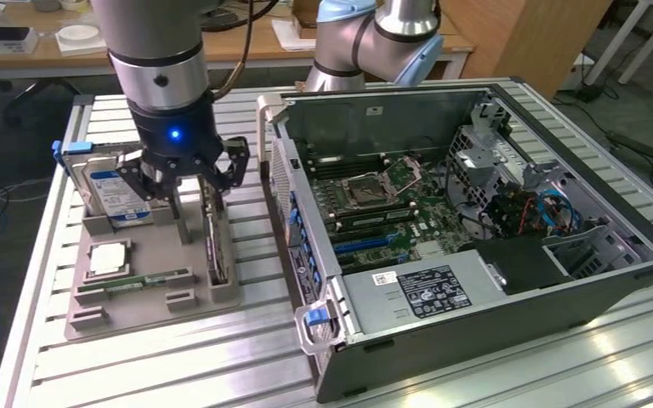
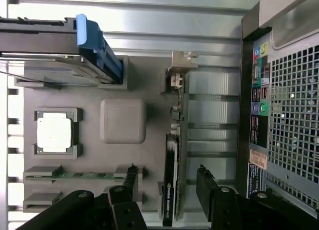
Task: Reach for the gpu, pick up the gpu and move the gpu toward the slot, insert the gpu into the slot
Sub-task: 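Pick up the gpu and move the gpu toward the slot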
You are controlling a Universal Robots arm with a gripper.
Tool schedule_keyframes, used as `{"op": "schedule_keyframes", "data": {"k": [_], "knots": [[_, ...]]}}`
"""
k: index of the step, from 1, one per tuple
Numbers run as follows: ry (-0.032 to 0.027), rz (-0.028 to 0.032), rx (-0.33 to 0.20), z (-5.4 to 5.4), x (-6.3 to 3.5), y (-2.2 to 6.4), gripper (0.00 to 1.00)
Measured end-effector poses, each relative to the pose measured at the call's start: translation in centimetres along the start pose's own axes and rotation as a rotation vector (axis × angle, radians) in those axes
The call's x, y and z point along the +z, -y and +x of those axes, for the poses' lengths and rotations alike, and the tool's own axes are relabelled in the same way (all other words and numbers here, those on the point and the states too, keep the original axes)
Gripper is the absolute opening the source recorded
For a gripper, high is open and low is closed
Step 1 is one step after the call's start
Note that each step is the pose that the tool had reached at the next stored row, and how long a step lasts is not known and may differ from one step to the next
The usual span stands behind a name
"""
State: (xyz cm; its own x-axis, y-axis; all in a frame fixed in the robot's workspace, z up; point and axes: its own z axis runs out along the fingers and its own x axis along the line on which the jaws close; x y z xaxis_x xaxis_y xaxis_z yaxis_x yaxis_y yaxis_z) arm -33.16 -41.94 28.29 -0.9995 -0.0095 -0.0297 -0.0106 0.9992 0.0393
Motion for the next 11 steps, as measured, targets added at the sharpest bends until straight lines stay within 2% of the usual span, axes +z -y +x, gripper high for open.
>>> {"op": "schedule_keyframes", "data": {"k": [11], "knots": [[0.0001, 0.0000, 0.001, -0.1, 2.01, 0.10, 0.59]]}}
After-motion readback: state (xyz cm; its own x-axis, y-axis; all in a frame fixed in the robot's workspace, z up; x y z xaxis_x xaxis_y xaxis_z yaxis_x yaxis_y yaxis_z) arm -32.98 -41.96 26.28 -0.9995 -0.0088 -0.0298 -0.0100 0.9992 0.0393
